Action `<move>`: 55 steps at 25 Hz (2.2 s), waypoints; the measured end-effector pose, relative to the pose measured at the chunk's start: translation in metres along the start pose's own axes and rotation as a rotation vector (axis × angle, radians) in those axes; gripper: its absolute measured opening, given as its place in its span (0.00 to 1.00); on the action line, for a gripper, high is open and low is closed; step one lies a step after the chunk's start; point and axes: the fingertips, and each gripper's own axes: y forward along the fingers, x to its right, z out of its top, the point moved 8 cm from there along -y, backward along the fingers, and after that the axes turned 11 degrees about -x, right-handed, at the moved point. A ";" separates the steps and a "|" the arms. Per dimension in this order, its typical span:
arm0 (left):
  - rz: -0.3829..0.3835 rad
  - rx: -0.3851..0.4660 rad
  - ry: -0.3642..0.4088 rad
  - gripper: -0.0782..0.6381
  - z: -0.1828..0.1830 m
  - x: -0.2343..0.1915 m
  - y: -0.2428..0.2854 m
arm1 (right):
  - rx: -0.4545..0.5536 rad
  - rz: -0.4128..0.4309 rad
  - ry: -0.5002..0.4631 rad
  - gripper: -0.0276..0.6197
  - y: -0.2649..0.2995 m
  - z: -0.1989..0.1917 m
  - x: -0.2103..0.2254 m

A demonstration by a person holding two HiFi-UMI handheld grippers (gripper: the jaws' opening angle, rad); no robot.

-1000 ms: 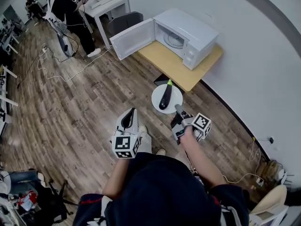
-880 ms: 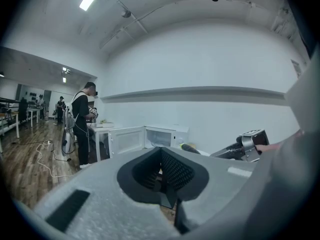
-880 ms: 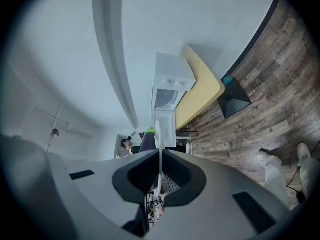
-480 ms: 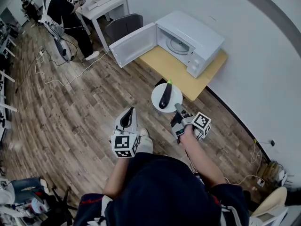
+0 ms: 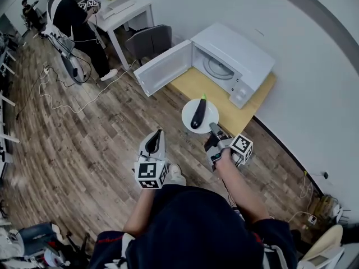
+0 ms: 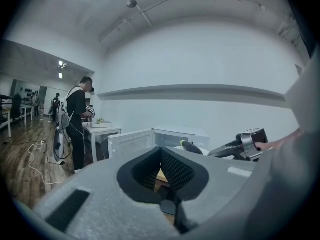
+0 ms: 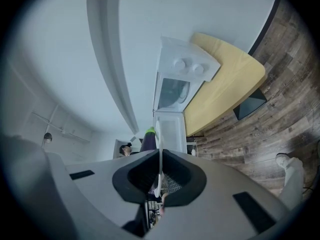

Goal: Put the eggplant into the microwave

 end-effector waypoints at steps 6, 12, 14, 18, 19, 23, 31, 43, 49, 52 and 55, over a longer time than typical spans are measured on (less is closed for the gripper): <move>-0.028 -0.001 0.005 0.13 0.013 -0.033 0.031 | 0.027 -0.009 -0.002 0.08 0.036 0.008 -0.005; -0.064 -0.009 0.015 0.13 0.019 -0.059 0.058 | 0.049 -0.032 0.011 0.08 0.070 0.014 -0.005; -0.072 -0.018 0.018 0.13 0.018 -0.066 0.066 | 0.053 -0.031 0.017 0.08 0.081 0.016 -0.002; -0.083 -0.033 0.015 0.13 0.016 -0.075 0.076 | 0.050 -0.062 0.026 0.08 0.095 0.018 0.002; -0.086 -0.037 0.015 0.13 0.016 -0.077 0.078 | 0.050 -0.064 0.027 0.08 0.097 0.019 0.002; -0.095 -0.047 0.015 0.13 0.019 -0.082 0.088 | 0.052 -0.058 0.027 0.08 0.105 0.025 0.001; -0.119 -0.059 0.026 0.13 0.031 -0.078 0.126 | 0.058 -0.062 0.035 0.08 0.121 0.055 0.000; -0.144 -0.071 0.052 0.13 0.064 -0.066 0.203 | 0.055 -0.057 0.042 0.08 0.152 0.128 0.002; -0.137 -0.068 0.042 0.13 0.078 -0.060 0.229 | 0.035 -0.049 0.051 0.08 0.166 0.151 0.000; -0.130 -0.074 0.043 0.13 0.081 -0.056 0.237 | 0.021 -0.050 0.051 0.08 0.171 0.160 0.002; -0.116 -0.077 0.040 0.13 0.082 -0.054 0.241 | 0.007 -0.057 0.047 0.08 0.175 0.166 0.003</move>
